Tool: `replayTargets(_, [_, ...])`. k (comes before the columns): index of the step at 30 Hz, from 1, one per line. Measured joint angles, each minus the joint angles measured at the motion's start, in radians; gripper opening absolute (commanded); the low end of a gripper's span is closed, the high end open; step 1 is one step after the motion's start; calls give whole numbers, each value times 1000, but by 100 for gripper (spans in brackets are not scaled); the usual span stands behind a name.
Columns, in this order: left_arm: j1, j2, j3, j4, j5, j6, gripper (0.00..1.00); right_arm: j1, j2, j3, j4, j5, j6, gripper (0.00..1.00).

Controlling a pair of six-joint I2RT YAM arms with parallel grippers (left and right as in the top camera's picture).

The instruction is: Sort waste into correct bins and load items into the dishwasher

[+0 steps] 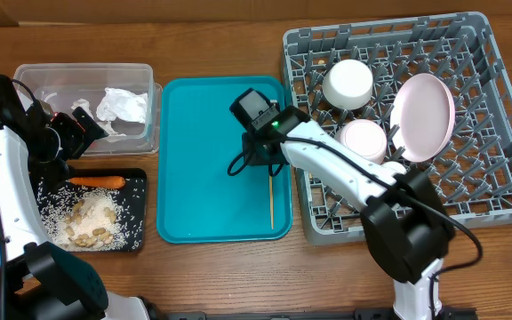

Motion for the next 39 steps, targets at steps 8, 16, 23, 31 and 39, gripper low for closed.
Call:
replayTargets(8, [0, 0, 0, 0, 0, 0, 100, 0, 72, -2, 2, 25, 9, 37])
replayTargets(16, [0, 0, 0, 0, 0, 0, 100, 0, 109, -2, 13, 34, 9, 27])
replayTargets(23, [0, 0, 0, 0, 0, 0, 100, 0, 115, 6, 19, 35, 13, 11])
replayTargets(31, [0, 0, 0, 0, 0, 0, 100, -1, 126, 45, -25, 12, 8, 4])
replayTargets(39, [0, 0, 0, 0, 0, 0, 100, -1, 114, 241, -185, -13, -69, 4])
